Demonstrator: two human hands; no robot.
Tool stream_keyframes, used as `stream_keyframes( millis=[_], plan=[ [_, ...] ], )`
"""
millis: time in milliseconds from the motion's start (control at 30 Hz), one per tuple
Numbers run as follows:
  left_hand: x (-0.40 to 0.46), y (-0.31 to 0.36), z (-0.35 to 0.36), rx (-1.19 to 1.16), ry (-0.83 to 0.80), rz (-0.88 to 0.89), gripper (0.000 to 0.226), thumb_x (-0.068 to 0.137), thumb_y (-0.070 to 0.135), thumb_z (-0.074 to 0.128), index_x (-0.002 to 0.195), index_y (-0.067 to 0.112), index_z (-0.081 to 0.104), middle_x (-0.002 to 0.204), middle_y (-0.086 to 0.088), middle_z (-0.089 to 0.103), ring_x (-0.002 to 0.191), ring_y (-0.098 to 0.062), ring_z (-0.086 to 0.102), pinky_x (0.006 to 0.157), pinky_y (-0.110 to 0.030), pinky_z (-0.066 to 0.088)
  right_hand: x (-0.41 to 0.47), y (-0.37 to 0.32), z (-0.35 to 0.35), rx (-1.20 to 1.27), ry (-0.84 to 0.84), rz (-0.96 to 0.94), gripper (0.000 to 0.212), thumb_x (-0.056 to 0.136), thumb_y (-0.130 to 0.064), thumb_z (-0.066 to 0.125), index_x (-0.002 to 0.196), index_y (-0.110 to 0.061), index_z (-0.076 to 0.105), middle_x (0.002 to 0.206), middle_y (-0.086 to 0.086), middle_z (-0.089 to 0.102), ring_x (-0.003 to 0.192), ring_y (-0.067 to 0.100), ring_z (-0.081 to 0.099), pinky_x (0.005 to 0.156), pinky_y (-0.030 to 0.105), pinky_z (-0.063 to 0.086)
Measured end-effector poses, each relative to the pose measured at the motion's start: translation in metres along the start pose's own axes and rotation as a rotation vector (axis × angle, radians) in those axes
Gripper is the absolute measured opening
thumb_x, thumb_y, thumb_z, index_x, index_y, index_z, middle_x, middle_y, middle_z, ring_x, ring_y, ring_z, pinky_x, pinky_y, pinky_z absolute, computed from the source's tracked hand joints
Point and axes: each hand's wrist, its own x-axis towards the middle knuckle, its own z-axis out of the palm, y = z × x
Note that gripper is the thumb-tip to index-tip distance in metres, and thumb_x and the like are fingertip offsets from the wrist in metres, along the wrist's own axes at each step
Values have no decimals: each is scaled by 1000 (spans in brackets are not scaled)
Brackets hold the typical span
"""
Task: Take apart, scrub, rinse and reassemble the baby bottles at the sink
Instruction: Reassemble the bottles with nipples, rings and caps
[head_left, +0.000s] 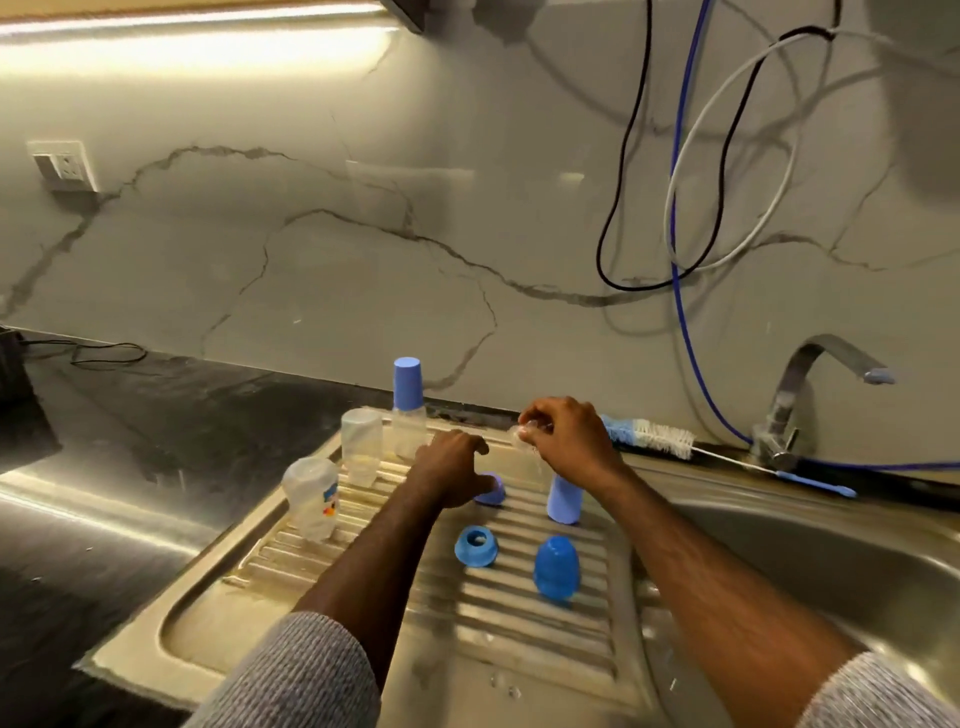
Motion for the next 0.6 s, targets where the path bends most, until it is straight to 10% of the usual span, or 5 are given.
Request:
stream_keyframes(
  millis=[300,433,600],
  plan=[
    [0,14,16,-54,95,-76,37,87,44,73,121,29,66,116,5,69,108,-18,62,94,-37,44,-35,18,-36,211,235,-12,2,94,-19,67,96,-18,68,90,-8,66,78,4,60,61,6,43],
    [-8,39,14,-458,432,-28,45,71,26,89,109,16,68,104,-2,66,91,-23,64,77,-33,50,-55,37,-44,372,259,59,8,93,-21,70,98,-27,68,90,-11,69,81,4,67,69,17,57],
    [-34,112,25,-772,439,135,36,67,17,92,96,21,71,90,8,72,78,-10,69,67,-18,53,-91,63,-58,476,286,146,24,84,-14,79,94,-31,66,91,-10,72,83,2,69,75,23,57]
  ],
)
